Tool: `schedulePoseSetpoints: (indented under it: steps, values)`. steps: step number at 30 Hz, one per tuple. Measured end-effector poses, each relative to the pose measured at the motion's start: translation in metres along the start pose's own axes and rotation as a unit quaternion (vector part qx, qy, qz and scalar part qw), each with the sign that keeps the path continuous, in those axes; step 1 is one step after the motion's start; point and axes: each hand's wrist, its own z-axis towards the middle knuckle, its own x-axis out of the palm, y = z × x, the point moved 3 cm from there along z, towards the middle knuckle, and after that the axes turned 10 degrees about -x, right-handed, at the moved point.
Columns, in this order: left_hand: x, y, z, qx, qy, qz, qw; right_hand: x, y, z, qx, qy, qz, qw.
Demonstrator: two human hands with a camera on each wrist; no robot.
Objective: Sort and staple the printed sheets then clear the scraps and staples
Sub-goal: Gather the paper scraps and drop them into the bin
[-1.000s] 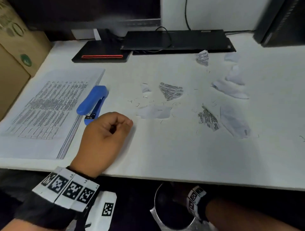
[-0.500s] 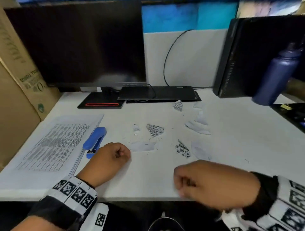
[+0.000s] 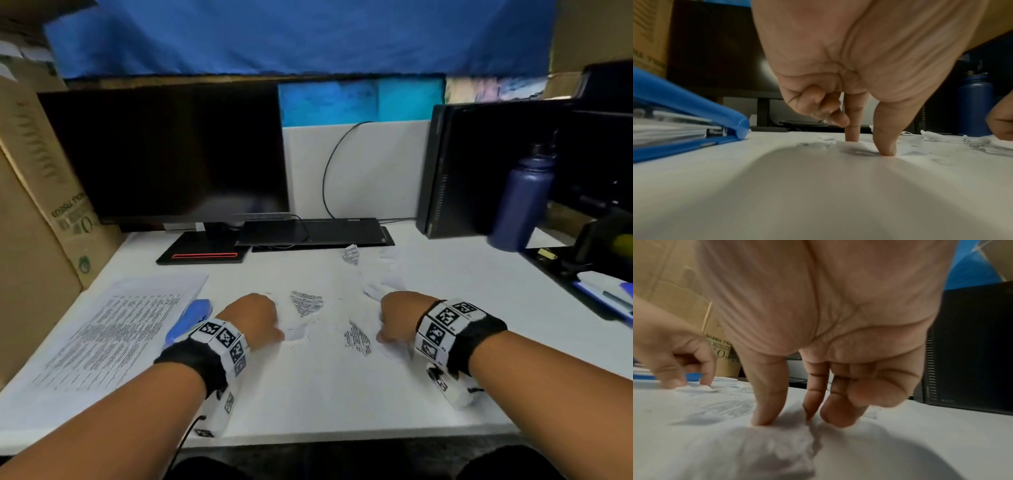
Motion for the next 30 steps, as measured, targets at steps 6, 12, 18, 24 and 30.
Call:
schedulePoseSetpoints:
  steps: [6, 12, 18, 24, 30]
  values:
    - [-0.001, 0.006, 0.006, -0.020, 0.020, -0.017, 0.999, -0.002, 0.001, 0.008, -0.035, -0.003, -0.021, 0.999]
    - [-0.036, 0.027, 0.013, -0.030, -0.039, -0.002, 0.999, -0.036, -0.034, 0.016, -0.041, -0.104, 0.073, 0.991]
    - [-0.065, 0.030, 0.044, -0.094, -0.030, -0.110, 0.989, -0.047, -0.045, 0.032, 0.005, -0.113, 0.086, 0.990]
    - [-0.033, 0.011, 0.074, -0.124, 0.044, -0.043, 0.990, -0.031, -0.030, 0.060, -0.033, -0.074, 0.033, 0.996]
    - [-0.020, 0.005, 0.088, -0.108, 0.016, 0.002, 0.994, -0.024, -0.033, 0.067, -0.045, -0.103, 0.027, 0.993]
